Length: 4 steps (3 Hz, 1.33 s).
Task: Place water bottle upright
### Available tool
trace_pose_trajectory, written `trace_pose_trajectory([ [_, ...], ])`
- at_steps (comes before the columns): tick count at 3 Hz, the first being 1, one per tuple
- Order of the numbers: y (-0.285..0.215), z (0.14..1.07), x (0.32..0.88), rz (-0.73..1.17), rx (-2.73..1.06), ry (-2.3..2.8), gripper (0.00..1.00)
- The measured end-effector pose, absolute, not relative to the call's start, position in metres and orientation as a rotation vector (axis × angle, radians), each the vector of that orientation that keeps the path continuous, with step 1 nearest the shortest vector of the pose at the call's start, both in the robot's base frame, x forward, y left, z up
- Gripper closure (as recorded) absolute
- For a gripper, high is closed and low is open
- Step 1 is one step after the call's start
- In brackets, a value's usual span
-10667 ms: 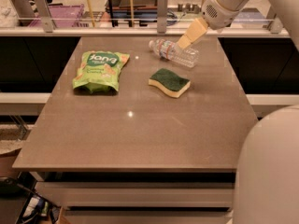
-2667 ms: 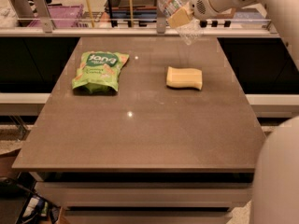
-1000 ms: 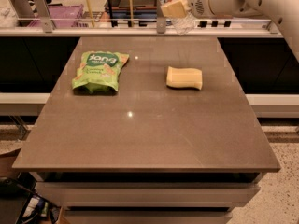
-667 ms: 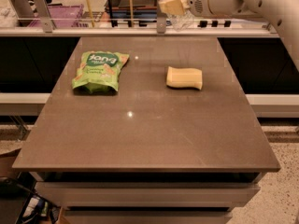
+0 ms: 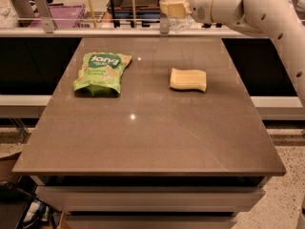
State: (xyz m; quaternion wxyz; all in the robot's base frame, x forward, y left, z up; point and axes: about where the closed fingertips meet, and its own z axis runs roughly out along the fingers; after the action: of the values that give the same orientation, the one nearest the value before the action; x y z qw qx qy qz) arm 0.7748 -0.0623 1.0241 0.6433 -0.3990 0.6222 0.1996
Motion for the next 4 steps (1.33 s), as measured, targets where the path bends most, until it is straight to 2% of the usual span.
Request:
trace_pose_trajectory([
  [4, -0.085, 0.997, 0.772, 0.492, -0.821, 1.382, 1.00],
])
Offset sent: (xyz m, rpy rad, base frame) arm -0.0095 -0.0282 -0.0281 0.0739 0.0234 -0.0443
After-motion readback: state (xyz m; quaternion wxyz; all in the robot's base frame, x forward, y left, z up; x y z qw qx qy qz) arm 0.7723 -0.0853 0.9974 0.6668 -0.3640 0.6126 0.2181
